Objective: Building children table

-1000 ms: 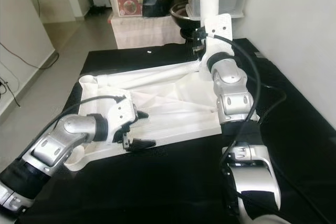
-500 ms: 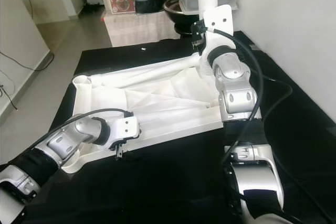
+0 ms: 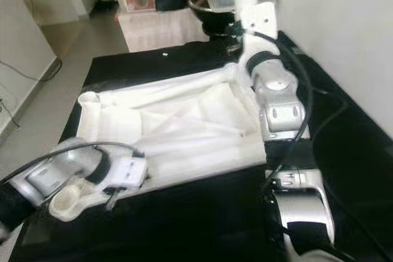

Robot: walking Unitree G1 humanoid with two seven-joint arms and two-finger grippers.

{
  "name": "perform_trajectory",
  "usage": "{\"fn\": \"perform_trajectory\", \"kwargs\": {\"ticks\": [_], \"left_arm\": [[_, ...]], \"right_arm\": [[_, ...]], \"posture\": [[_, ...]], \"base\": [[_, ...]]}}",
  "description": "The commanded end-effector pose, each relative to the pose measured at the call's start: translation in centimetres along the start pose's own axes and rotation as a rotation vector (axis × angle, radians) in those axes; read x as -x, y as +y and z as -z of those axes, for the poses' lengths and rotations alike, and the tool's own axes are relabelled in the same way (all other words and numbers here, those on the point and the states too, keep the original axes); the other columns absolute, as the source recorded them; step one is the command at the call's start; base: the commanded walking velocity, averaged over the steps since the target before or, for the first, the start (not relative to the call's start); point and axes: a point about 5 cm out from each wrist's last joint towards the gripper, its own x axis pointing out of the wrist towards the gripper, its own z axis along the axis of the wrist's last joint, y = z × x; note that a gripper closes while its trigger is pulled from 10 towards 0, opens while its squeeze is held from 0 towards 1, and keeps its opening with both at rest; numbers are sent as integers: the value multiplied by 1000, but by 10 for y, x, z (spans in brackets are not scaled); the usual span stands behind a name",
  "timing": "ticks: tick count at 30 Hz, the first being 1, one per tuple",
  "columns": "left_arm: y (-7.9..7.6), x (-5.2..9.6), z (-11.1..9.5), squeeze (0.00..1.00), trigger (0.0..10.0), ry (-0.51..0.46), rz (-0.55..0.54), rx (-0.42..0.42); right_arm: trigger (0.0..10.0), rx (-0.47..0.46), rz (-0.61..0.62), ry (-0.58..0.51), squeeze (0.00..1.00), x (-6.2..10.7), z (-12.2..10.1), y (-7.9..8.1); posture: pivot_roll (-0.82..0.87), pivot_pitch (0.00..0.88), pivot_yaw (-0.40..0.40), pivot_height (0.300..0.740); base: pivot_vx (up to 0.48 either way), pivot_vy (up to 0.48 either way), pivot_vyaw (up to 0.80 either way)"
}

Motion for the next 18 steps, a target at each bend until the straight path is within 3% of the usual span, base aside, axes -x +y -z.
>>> {"fn": "perform_trajectory", "kwargs": {"ticks": [1, 5, 7, 9, 14, 18], "left_arm": [[-8, -4, 3, 0, 10000, 10, 61, 9], [-38, 7, 3, 0, 10000, 57, 163, -44], [-38, 7, 3, 0, 10000, 57, 163, -44], [-49, 13, 5, 0, 10000, 94, 188, -49], [-55, 19, 6, 0, 10000, 119, 190, -42], [-47, 34, 24, 0, 10000, 263, 56, -6]], "right_arm": [[10000, -17, -21, -15, 0, -2, -4, 6], [10000, -26, -26, -14, 0, -3, -5, 7], [10000, -26, -26, -14, 0, -3, -5, 7], [10000, -29, -30, -16, 0, -4, -6, 9], [10000, -31, -30, -16, 0, -4, -6, 9], [10000, -45, -13, -12, 0, -4, -4, 8]], "posture": [[-86, 64, 80, 740], [-82, 50, 72, 740], [-82, 50, 72, 740], [-85, 41, 68, 740], [-87, 36, 67, 740], [-88, 25, 67, 740]], "base": [[0, 0, 0], [0, 0, 0], [0, 0, 0], [0, 0, 0], [0, 0, 0], [0, 0, 0]]}}
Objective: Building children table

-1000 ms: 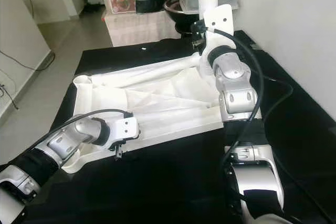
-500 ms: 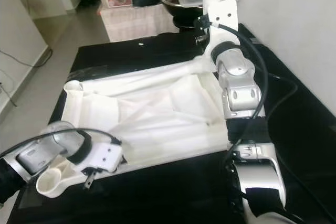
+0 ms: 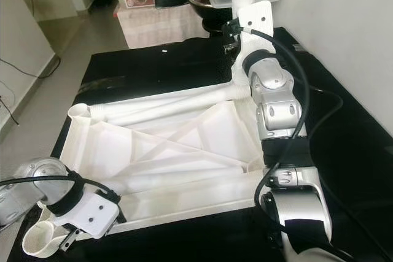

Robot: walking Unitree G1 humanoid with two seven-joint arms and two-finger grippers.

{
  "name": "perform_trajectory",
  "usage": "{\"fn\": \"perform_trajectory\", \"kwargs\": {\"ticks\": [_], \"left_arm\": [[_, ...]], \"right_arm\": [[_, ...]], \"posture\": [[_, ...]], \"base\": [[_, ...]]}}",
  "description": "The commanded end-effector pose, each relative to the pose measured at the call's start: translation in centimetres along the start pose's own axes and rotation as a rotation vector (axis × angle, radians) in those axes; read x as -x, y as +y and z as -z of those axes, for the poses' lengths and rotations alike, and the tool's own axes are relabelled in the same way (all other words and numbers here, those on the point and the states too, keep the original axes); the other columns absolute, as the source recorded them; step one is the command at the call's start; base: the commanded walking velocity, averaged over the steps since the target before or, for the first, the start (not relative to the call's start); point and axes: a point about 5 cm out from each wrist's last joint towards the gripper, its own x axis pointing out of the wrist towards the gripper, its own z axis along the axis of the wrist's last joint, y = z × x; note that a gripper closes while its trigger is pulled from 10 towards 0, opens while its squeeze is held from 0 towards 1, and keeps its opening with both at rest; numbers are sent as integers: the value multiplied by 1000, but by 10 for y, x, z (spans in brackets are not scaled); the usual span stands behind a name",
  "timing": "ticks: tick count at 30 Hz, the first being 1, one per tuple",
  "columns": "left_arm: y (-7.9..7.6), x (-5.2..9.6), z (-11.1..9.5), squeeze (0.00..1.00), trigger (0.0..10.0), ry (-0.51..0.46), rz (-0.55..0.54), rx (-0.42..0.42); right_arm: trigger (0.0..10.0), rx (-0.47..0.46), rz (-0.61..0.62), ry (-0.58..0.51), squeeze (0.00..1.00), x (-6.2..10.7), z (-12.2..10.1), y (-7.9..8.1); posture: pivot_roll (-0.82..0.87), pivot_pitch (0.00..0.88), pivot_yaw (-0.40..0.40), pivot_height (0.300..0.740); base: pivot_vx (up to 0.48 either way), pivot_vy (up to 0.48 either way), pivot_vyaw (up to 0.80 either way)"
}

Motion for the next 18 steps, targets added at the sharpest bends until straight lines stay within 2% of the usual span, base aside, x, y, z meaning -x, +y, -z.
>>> {"fn": "perform_trajectory", "kwargs": {"ticks": [1, 2, 3, 5, 7, 8, 9, 10, 11, 14, 16, 17, 18], "left_arm": [[-1, 12, 17, 0, 10000, 104, -71, 64], [-1, 14, 18, 0, 10000, 112, -84, 72], [7, 20, 19, 0, 10000, 111, -180, 91], [7, 20, 19, 0, 10000, 111, -180, 91], [25, 34, 15, 0, 10000, 77, -392, 96], [25, 34, 15, 0, 10000, 77, -392, 96], [44, 54, -2, 0, 10000, -97, -656, 91], [44, 54, -2, 0, 10000, -97, -656, 91], [56, 71, -15, 0, 10000, -301, -897, 131], [58, 74, -16, 0, 10000, -340, -942, 144], [63, 81, -22, 0, 10000, -471, -1098, 198], [63, 81, -22, 0, 10000, -471, -1098, 198], [66, 83, -24, 0, 10000, -604, -1210, 286]], "right_arm": [[10000, -26, 1, -10, 0, -2, -3, 2], [10000, -28, 1, -9, 0, -2, -3, 2], [10000, -42, 10, -6, 0, -2, -2, 2], [10000, -42, 10, -6, 0, -2, -2, 2], [10000, -90, 28, 10, 0, -2, 1, 2], [10000, -90, 28, 10, 0, -2, 1, 2], [10000, -132, 45, 0, 0, 0, 5, 4], [10000, -132, 45, 0, 0, 0, 5, 4], [10000, -150, 18, 3, 0, 3, 10, 11], [10000, -153, 9, 7, 0, 3, 11, 12], [10000, -199, -54, 30, 0, 7, 16, 20], [10000, -199, -54, 30, 0, 7, 16, 20], [10000, -227, -102, 40, 0, 12, 19, 26]], "posture": [[-89, 23, 67, 740], [-89, 23, 67, 740], [-88, 22, 67, 740], [-88, 22, 67, 740], [-81, 17, 66, 740], [-81, 17, 66, 740], [-78, 17, 67, 740], [-78, 17, 67, 740], [-79, 15, 68, 740], [-79, 15, 68, 740], [-79, 15, 68, 740], [-79, 15, 68, 740], [-76, 15, 61, 740]], "base": [[0, 0, 0], [0, 0, 0], [0, 0, 0], [0, 0, 0], [0, 0, 0], [0, 0, 0], [0, 0, 0], [0, 0, 0], [0, 0, 0], [0, 0, 0], [0, 0, 0], [0, 0, 0], [0, 0, 0]]}}
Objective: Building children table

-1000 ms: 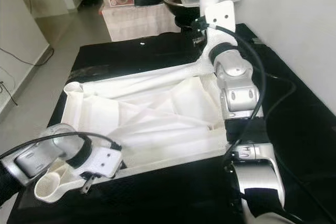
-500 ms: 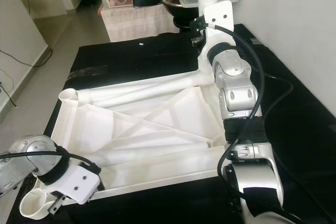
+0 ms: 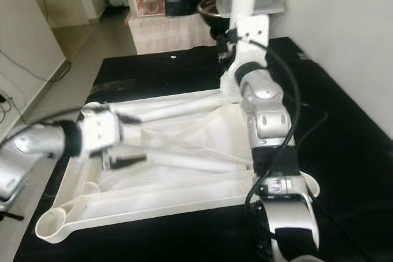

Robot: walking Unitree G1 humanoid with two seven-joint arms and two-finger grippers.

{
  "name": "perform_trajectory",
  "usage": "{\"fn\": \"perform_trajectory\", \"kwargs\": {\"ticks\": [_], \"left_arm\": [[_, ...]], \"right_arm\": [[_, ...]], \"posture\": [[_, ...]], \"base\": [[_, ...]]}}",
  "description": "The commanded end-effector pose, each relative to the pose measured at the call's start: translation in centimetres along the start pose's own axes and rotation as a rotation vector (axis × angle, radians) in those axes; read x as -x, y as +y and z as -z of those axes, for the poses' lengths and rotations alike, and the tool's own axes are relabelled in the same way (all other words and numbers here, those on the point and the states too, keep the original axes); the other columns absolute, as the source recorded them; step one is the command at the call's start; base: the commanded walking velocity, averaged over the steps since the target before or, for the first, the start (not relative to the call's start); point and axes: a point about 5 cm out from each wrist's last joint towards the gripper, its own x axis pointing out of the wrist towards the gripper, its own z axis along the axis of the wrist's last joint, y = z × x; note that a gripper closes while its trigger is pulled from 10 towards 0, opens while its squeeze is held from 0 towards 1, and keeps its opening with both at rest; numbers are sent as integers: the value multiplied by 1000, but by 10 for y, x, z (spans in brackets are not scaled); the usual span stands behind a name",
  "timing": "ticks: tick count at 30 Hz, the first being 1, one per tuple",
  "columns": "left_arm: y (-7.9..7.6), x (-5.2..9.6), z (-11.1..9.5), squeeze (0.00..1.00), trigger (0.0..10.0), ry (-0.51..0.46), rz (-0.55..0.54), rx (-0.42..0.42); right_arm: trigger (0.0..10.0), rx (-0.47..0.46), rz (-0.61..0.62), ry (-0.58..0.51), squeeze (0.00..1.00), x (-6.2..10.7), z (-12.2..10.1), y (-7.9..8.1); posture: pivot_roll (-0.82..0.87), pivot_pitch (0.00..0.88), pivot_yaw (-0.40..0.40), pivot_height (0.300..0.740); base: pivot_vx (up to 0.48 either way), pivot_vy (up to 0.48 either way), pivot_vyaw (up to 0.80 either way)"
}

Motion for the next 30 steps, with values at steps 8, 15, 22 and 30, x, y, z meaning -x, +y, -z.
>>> {"fn": "perform_trajectory", "kwargs": {"ticks": [8, 15, 22, 30], "left_arm": [[-16, -1, 1, 0, 10000, -245, -392, 521], [-36, -8, 6, 0, 10000, -253, -553, 655], [-53, -6, 8, 0, 10000, -183, -540, 630], [-58, -5, 5, 0, 10000, -189, -523, 653]], "right_arm": [[10000, -116, -289, 9, 0, 20, 5, 28], [10000, -109, -355, 12, 0, 29, 7, 24], [10000, -109, -456, 20, 0, 40, 7, 32], [10000, -145, -548, 30, 0, 48, 15, 54]], "posture": [[-73, 17, 55, 740], [-76, 14, 43, 740], [-77, 9, 49, 740], [-70, 0, 47, 740]], "base": [[0, 0, 0], [0, 0, 0], [0, 0, 0], [0, -392, 0]]}}
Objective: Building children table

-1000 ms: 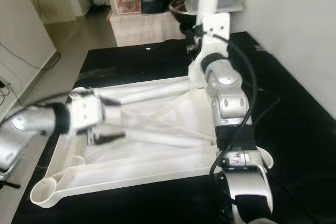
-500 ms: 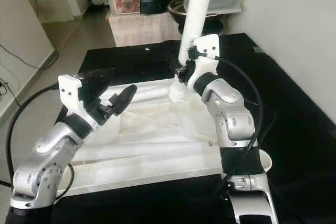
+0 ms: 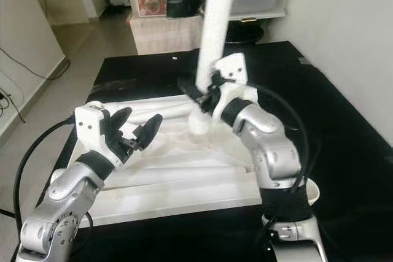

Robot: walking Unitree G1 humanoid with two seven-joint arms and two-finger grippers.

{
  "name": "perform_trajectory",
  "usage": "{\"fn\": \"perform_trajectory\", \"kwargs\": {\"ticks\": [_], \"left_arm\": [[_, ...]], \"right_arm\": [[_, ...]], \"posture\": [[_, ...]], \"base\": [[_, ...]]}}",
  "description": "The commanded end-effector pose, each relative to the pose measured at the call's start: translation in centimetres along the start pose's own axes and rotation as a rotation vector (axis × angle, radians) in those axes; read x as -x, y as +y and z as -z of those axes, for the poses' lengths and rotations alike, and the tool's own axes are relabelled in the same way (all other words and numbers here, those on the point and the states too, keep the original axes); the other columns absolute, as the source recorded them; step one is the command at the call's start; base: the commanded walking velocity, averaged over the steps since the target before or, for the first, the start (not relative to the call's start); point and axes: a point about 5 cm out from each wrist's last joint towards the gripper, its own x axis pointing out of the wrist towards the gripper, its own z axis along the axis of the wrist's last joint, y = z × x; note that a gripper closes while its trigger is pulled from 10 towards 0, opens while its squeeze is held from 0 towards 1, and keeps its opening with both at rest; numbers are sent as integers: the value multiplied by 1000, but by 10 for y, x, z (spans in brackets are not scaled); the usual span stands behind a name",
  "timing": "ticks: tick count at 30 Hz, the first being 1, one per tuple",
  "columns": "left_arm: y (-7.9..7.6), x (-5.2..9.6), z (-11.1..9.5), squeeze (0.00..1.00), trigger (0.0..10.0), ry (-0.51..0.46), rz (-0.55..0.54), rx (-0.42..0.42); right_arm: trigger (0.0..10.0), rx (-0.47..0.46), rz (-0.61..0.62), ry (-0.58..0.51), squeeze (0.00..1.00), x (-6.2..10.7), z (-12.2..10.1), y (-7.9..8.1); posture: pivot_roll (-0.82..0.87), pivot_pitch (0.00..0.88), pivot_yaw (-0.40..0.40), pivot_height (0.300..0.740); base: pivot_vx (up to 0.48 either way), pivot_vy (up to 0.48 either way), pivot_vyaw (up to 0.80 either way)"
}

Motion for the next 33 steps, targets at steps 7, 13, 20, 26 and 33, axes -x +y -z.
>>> {"fn": "perform_trajectory", "kwargs": {"ticks": [7, 13, 20, 26, 33], "left_arm": [[-3, 1, 3, 0, 10000, 19, -10, 30], [-1, -2, -3, 0, 10000, 2, -17, 47], [6, 4, 10, 0, 10000, 66, -80, 7], [5, 15, 30, 0, 10000, 171, -77, -61], [-12, 41, 49, 0, 10000, 294, 68, -132]], "right_arm": [[10000, -42, -33, -35, 0, -5, 0, 11], [10000, -63, -40, -39, 0, -7, 2, 13], [10000, -50, -70, -38, 0, -8, 5, 17], [10000, 1, -187, -13, 0, -1, 6, 25], [10000, 3, -241, 34, 0, 10, 13, 20]], "posture": [[-60, 0, 49, 740], [-49, 0, 46, 740], [-45, 0, 46, 740], [-50, 0, 48, 740], [-40, 0, 44, 740]], "base": [[0, -274, 0], [0, -320, 0], [0, -206, 0], [0, 0, 627], [0, 0, 800]]}}
